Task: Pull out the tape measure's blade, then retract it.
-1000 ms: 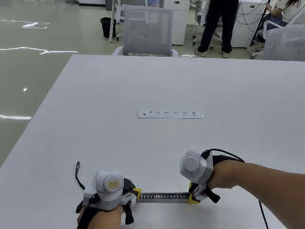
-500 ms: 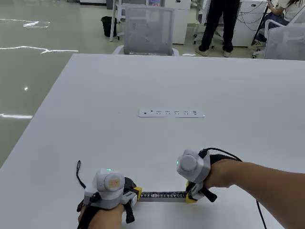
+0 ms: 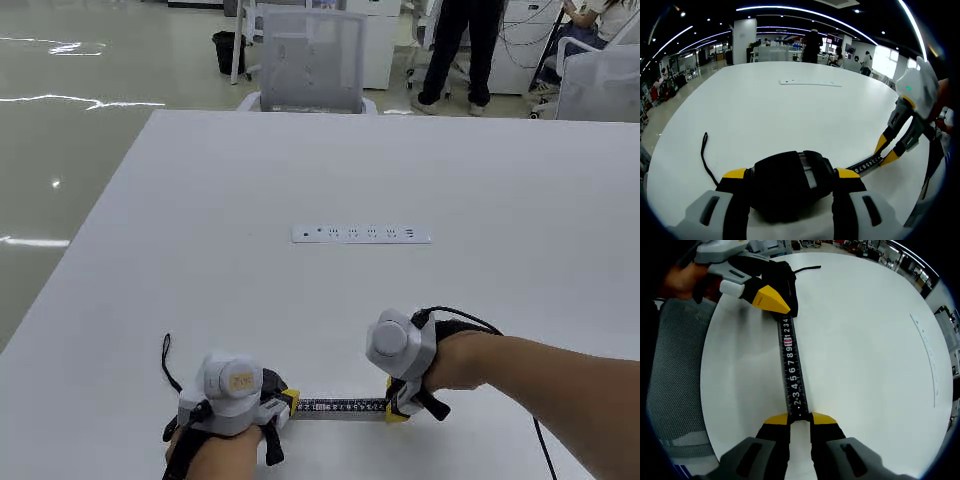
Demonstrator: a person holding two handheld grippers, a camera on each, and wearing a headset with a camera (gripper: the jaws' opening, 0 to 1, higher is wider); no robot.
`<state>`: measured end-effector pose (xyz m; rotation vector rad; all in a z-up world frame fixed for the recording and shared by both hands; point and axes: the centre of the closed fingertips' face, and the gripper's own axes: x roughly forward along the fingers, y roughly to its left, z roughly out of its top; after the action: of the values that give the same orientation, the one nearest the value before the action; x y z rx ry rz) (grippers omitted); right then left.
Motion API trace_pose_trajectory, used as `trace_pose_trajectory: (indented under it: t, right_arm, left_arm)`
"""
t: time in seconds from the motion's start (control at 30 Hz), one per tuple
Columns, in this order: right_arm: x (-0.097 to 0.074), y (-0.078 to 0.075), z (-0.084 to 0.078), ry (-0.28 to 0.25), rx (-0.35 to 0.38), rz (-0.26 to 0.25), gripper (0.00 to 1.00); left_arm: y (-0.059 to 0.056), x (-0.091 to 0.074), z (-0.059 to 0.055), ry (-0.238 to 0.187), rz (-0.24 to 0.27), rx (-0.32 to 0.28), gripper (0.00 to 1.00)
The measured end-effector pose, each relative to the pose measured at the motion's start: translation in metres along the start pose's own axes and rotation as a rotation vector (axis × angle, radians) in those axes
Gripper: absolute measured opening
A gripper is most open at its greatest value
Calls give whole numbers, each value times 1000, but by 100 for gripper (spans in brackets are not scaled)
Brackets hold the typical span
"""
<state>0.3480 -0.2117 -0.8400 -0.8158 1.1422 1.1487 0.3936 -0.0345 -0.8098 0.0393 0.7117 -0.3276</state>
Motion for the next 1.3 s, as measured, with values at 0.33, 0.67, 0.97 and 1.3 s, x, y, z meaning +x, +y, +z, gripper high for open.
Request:
trace_pose_trajectory:
  t: [0.33, 0.67, 0.97, 1.3]
  right_arm:
    - [1, 1, 4, 0, -4, 0, 15]
    - [1, 2, 9, -7, -2, 2, 15]
    - [3, 3, 13, -12, -2, 1, 15]
    - [5, 4, 19, -17, -6, 2, 15]
  left_arm:
    - [0, 0, 0, 1, -1, 0, 64]
    - [0, 0, 0, 2, -2, 0, 64]
    - [0, 0, 0, 2, -4, -2, 64]
    - [0, 0, 0, 1, -5, 0, 64]
